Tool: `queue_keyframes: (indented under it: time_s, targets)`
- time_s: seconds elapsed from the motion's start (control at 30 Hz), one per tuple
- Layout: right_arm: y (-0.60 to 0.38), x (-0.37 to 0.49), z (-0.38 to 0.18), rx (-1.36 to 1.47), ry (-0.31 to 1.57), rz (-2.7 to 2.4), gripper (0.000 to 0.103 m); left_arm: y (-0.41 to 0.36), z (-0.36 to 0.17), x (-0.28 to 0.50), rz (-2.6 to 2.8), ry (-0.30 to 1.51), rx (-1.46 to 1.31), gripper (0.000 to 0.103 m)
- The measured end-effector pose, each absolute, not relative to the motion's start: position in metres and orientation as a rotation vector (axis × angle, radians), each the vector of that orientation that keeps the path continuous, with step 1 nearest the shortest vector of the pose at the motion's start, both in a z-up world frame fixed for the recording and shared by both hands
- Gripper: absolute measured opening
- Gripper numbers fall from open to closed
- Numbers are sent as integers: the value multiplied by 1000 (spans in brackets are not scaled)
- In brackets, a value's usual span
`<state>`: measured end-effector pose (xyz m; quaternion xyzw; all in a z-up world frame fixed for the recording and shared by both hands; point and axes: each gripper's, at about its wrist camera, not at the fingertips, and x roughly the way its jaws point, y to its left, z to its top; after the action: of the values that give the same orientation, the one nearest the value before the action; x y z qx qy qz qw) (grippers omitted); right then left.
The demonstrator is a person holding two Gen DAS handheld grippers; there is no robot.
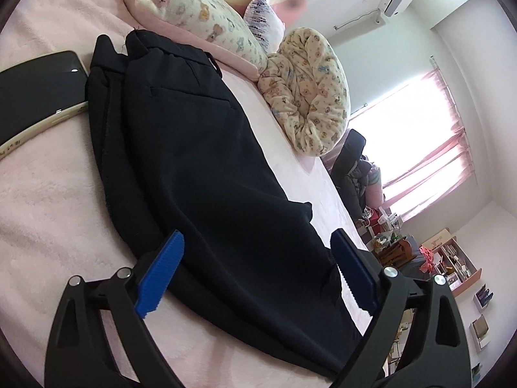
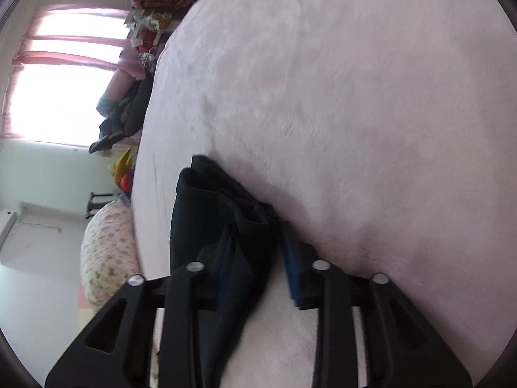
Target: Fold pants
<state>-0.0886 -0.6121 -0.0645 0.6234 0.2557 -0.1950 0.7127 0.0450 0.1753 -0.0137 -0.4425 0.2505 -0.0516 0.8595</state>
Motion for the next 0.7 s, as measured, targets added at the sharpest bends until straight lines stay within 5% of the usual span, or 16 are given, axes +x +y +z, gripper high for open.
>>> queue_keyframes:
  time_s: [0.17,0.47,0.57,0.7]
  targets:
    - [-619,-97,-10,1165,372,-526,43,175,-6,42,-125,478,-908,93]
    - [-619,6,-22,966,661,-384,41,164,2,45,-129,451,-857,94]
    - [-613,2,-20,941,666,-272,14,163,1,46,-126,458,-848,94]
    - [-587,-6,24,692,540,-73,12,166,-4,48,-130,466,-891,95]
